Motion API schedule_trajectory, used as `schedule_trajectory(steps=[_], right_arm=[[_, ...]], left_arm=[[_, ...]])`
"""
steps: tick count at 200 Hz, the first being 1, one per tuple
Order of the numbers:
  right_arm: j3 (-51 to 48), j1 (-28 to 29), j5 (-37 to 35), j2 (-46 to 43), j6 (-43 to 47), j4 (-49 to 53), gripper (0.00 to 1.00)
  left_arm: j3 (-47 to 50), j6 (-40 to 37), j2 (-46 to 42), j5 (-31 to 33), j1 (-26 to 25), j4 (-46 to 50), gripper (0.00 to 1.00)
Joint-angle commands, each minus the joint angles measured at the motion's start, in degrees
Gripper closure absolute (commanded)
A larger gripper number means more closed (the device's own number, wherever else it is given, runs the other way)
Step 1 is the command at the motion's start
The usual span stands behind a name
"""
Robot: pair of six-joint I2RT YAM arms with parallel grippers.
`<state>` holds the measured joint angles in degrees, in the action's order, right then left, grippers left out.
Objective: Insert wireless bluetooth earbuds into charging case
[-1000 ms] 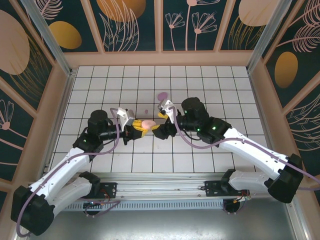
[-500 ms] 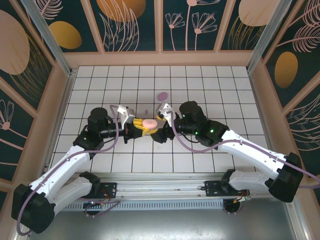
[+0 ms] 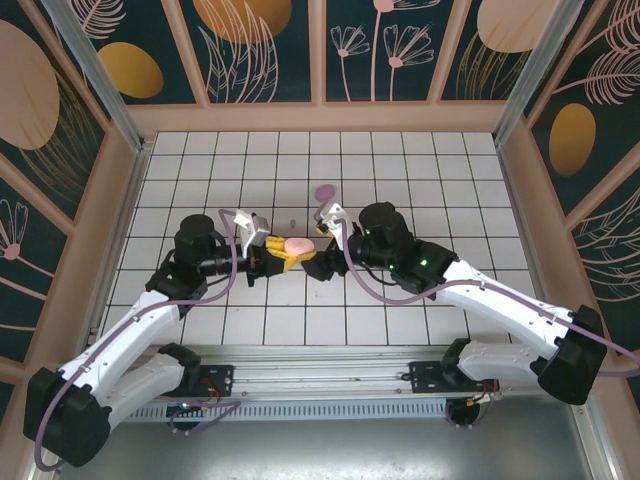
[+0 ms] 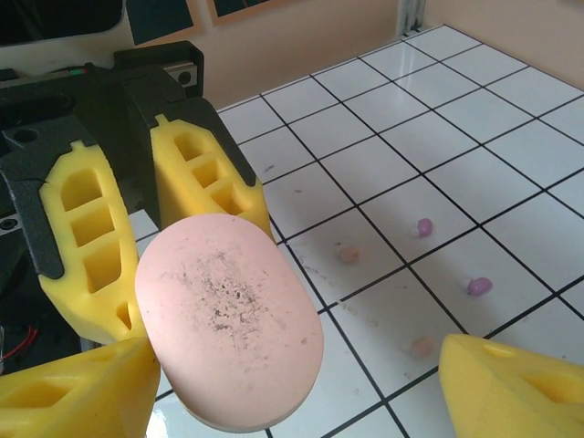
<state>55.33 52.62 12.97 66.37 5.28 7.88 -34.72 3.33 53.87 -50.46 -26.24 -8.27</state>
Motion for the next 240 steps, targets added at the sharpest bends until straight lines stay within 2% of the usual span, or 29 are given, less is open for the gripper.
schedule_trajectory(steps=[1, 117, 180, 240], right_arm=[[1.53, -0.14, -5.96, -0.6, -1.74, -1.5, 0.2], [3.46, -1.56, -5.69, 0.52, -3.96, -2.61, 0.2], [3.68, -2.74, -3.44, 1.25, -4.64, -3.36, 0.21], [2.28, -5.54, 1.66, 1.12, -6.81, -6.09, 0.22]], left_arm=[[-1.09, -0.08, -0.17, -2.97, -0.13, -1.48, 0.89], [1.1, 0.89, -2.18, -3.53, -0.15, -3.52, 0.93], [1.85, 1.08, -1.63, -2.59, -0.13, -3.7, 0.94], [1.93, 0.77, -1.26, -2.39, -0.13, -3.73, 0.95]])
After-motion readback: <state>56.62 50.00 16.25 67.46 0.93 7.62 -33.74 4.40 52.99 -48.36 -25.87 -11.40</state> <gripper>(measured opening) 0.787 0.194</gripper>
